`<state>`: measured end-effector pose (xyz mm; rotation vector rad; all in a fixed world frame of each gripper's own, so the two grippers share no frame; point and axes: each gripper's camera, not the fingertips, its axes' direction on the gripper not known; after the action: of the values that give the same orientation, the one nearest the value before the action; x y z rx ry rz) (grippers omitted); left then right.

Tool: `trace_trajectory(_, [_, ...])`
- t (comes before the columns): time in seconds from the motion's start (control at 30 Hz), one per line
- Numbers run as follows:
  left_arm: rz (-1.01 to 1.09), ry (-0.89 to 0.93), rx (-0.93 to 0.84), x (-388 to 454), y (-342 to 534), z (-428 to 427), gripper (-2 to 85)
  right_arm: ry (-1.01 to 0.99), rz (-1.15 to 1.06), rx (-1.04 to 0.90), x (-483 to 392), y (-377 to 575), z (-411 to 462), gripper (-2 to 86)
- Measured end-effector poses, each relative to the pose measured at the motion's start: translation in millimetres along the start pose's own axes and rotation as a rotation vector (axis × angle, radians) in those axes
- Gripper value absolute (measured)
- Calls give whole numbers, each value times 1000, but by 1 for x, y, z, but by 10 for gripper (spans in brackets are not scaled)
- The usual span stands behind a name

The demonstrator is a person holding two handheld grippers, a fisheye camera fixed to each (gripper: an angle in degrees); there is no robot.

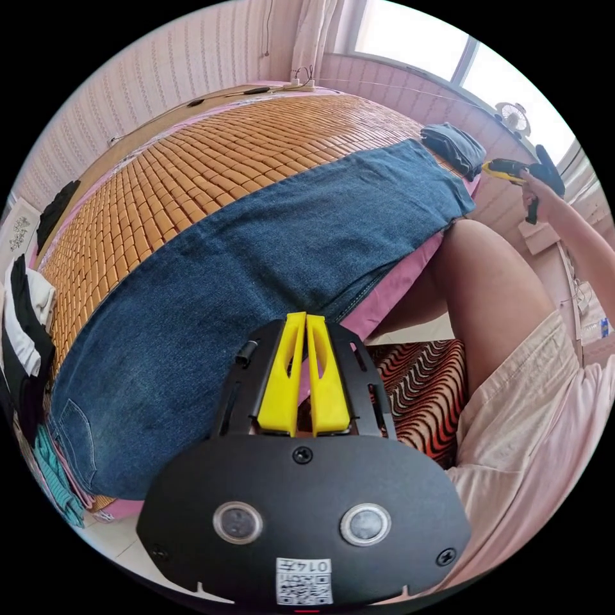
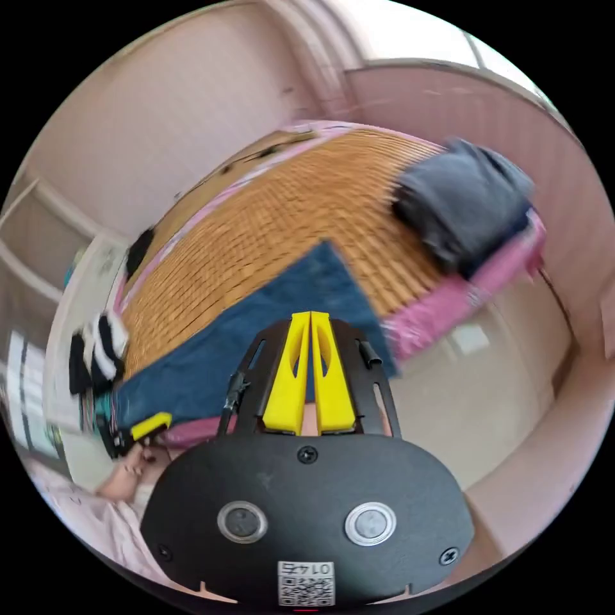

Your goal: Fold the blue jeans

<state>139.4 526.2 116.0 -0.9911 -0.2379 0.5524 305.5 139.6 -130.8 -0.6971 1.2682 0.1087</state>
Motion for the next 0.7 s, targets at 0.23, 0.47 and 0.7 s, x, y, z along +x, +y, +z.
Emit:
trace_trajectory(0.23, [27,-20,31,10,23,16,-10,-146,-1042,-267,-386,74,126,-8])
trace_trajectory(0.47, [19,-15,69,10,46,28,-10,153,-1293,-644,-475,118,233,-6])
trace_trajectory(0.7, [-9,34,107,1,72,43,-10,204,-1261,-700,-489,92,247,-5])
